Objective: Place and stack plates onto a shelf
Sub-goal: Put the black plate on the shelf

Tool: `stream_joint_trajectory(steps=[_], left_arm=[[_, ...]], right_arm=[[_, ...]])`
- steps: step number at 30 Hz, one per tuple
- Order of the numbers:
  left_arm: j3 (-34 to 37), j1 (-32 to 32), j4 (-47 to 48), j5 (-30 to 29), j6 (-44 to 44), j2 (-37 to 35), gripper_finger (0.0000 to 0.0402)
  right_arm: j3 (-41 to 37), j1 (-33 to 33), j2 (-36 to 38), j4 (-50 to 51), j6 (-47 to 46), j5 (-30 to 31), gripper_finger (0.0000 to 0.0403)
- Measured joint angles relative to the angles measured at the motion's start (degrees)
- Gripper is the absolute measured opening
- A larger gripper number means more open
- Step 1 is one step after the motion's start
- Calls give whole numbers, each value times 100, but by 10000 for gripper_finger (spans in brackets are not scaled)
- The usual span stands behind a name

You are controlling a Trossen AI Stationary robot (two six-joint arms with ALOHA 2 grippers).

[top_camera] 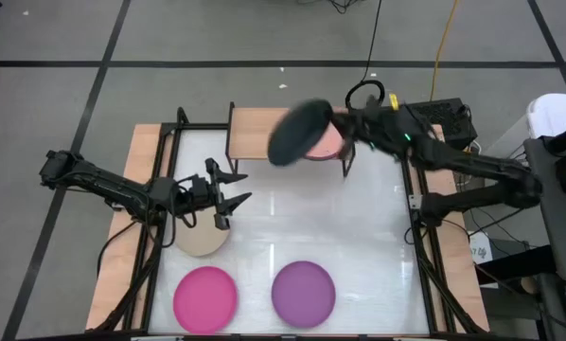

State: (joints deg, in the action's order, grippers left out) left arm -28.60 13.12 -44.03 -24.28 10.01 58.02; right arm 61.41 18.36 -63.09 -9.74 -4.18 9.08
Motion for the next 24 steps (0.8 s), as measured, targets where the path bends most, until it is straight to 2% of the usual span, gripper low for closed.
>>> stream_joint_trajectory(steps=[6, 10, 14, 16, 24], left_arm=[[-2, 7, 434, -607, 128, -406, 234], [-4, 9, 1298, -866, 169, -869, 234], [-4, 9, 1828, -1048, -225, -1158, 234], [-4, 14, 1934, -1045, -294, -1169, 234], [-4, 48, 2059, -1037, -444, -1113, 234]], right_arm=[[878, 1107, -1530, -202, -804, -1433, 0], [1573, 1408, -2526, -247, -1017, -2043, 0], [1976, 1546, -3300, -195, -1154, -2569, 0], [2040, 1599, -3602, -213, -1269, -2737, 0], [2058, 1729, -4296, -236, -1308, -2729, 0]])
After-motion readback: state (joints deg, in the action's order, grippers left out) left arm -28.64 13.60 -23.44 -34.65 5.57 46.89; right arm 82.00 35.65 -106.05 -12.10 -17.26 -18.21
